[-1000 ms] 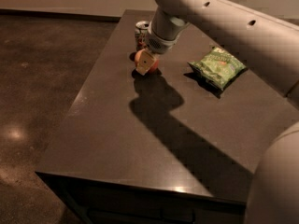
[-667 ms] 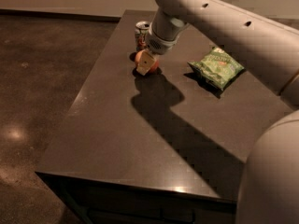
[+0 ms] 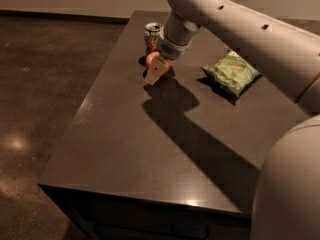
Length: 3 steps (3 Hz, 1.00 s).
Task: Move apple near 7up can
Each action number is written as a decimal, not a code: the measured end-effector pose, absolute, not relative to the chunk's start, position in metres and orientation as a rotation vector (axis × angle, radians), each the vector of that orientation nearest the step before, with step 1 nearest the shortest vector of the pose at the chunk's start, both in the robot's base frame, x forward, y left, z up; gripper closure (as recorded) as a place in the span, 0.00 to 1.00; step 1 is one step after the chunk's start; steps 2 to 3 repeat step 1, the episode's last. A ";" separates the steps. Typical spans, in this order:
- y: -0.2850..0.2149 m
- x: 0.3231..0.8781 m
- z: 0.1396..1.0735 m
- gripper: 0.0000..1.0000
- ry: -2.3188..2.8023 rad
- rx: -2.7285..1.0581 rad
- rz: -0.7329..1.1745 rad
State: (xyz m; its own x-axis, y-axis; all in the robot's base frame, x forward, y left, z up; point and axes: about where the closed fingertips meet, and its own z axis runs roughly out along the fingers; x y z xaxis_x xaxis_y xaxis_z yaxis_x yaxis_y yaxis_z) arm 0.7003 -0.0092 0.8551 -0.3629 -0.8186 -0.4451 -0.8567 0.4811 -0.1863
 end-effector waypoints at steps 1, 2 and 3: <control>-0.009 0.700 0.855 0.00 2.250 -1.386 0.105; -0.009 0.700 0.855 0.00 2.250 -1.386 0.105; -0.009 0.700 0.855 0.00 2.250 -1.386 0.105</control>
Offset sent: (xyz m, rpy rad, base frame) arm 0.0000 0.0000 0.0000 0.0000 0.0000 0.0000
